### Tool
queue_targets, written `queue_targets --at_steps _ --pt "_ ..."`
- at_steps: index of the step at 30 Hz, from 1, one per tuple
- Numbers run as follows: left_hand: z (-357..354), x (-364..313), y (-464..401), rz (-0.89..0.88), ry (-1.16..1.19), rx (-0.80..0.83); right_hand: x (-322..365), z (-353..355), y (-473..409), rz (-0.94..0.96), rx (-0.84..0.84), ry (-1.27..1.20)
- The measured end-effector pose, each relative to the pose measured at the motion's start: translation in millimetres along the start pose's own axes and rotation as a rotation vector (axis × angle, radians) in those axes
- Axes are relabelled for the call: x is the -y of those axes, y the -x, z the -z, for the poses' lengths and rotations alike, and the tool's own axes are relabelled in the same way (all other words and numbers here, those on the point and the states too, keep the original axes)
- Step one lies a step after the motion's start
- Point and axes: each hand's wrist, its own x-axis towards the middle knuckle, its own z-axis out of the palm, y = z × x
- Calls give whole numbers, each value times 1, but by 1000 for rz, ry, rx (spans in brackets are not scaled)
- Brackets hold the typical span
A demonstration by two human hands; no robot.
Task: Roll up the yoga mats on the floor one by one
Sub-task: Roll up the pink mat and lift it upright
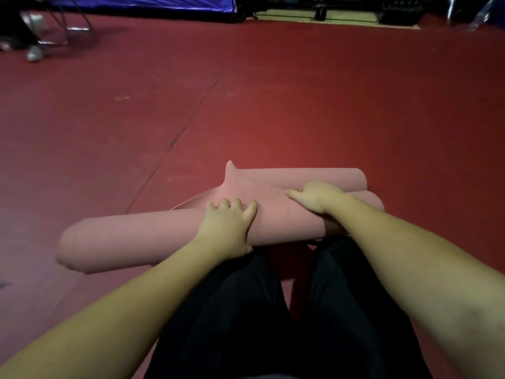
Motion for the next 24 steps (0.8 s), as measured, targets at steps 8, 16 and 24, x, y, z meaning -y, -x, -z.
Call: queue_targets --at_steps 8,16,24 --pt "36 28 15 -10 302 257 20 30 -3 32 306 19" --pt "15 51 -9 29 677 582 22 9 -12 151 85 34" --pt "-4 68 -53 173 1004 832 2 -12 5 214 -92 94"
